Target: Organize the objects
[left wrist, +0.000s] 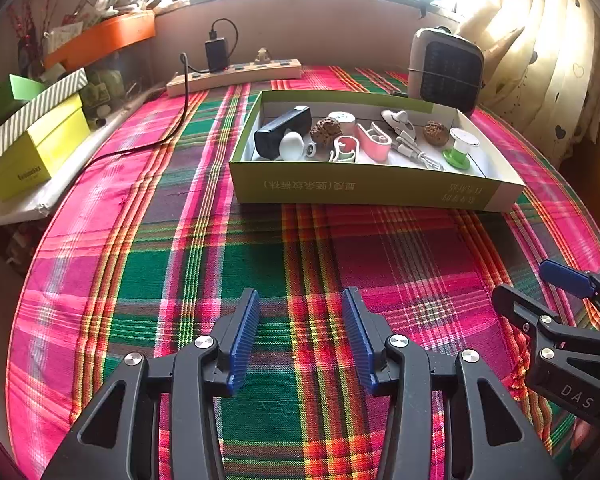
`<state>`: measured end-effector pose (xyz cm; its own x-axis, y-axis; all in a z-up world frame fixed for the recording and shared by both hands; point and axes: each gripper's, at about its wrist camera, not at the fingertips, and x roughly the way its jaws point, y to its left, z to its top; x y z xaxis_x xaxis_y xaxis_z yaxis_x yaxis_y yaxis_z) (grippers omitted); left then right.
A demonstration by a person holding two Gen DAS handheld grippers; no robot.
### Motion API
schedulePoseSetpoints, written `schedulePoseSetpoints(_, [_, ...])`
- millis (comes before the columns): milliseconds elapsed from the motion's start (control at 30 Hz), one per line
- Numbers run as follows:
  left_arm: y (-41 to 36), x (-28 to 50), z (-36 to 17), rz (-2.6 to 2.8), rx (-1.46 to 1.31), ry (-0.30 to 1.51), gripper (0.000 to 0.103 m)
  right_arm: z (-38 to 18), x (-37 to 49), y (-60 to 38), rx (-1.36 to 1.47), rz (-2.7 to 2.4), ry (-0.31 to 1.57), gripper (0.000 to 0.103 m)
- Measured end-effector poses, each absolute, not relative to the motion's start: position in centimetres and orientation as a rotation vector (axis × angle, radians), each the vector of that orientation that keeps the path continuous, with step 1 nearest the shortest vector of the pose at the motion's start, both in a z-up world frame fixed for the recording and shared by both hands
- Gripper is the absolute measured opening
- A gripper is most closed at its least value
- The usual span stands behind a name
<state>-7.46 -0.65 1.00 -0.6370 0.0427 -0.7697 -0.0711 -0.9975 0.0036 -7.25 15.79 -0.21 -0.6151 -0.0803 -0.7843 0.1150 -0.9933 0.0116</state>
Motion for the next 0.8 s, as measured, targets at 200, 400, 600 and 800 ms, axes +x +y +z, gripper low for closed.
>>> schedulePoseSetpoints(200, [-0.61,-7.46,1.00,2.787,-1.309,0.054,0.042,-0.23,-7.30,15.76,1.324,-2.728,0.061,0.072])
schedulePoseSetpoints(400, [-0.67,-7.46,1.00,2.786,-1.309,0.053,0.042,-0.33,-7.34,15.47,1.327,-2.723,0.067,0.075])
schedulePoseSetpoints(600, [-0.67,-7.46,1.01,2.786,-1.309,0.053,0.042,-0.36,-7.33,15.43,1.328,-2.723,0.068,0.076])
schedulePoseSetpoints(800, [-0.68,-7.47,1.01,2.786,-1.309,0.053,0.042,-0.35,-7.32,15.45,1.328,-2.722,0.068,0.076])
